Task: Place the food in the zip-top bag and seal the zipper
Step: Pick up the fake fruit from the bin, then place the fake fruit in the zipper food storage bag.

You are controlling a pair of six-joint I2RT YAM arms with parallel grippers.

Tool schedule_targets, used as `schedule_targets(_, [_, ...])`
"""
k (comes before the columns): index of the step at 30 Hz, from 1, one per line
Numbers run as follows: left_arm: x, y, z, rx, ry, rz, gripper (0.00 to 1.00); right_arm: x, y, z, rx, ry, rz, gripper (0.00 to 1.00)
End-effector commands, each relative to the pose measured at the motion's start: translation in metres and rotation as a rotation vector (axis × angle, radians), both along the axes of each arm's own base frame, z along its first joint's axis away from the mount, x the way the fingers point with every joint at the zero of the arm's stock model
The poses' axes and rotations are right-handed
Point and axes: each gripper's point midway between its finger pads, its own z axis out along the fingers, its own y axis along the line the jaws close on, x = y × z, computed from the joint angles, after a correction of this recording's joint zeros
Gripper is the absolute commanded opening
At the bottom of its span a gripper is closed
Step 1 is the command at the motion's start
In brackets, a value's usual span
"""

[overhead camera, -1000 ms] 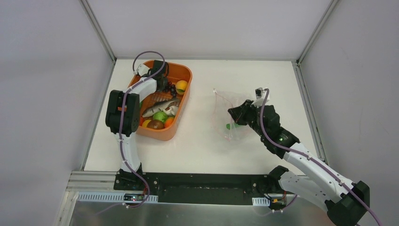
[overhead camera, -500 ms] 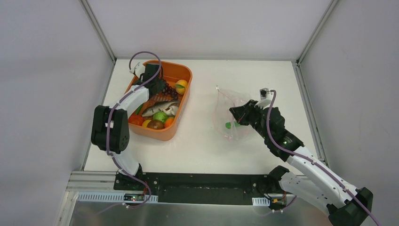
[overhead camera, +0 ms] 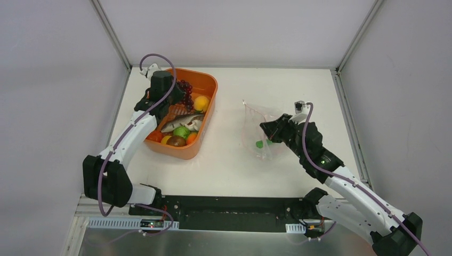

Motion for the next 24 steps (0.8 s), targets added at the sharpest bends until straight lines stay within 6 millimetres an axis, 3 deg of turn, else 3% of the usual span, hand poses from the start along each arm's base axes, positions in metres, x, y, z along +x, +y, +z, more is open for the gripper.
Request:
schedule_targets(1, [-0.018,-0.018,0.044,-0.005,-0.121,-0.135,0.00,0.004,0.003,0.014,0.045,-0.030,-0.006,0.09])
schedule_targets(9, [-0.049,-0.048,0.105,-0.093,-0.288,-0.259,0.00,0.014,0.003,0.020,0.096,0.024,-0.067,0.08])
schedule_targets(17, [-0.091,-0.104,0.170,-0.189,-0.464,-0.440,0.00,0.024,0.012,0.032,0.130,0.079,-0.083,0.07])
schedule_targets(24, [-0.119,-0.156,0.196,-0.313,-0.557,-0.574,0.00,0.030,0.022,0.041,0.168,0.107,-0.069,0.07])
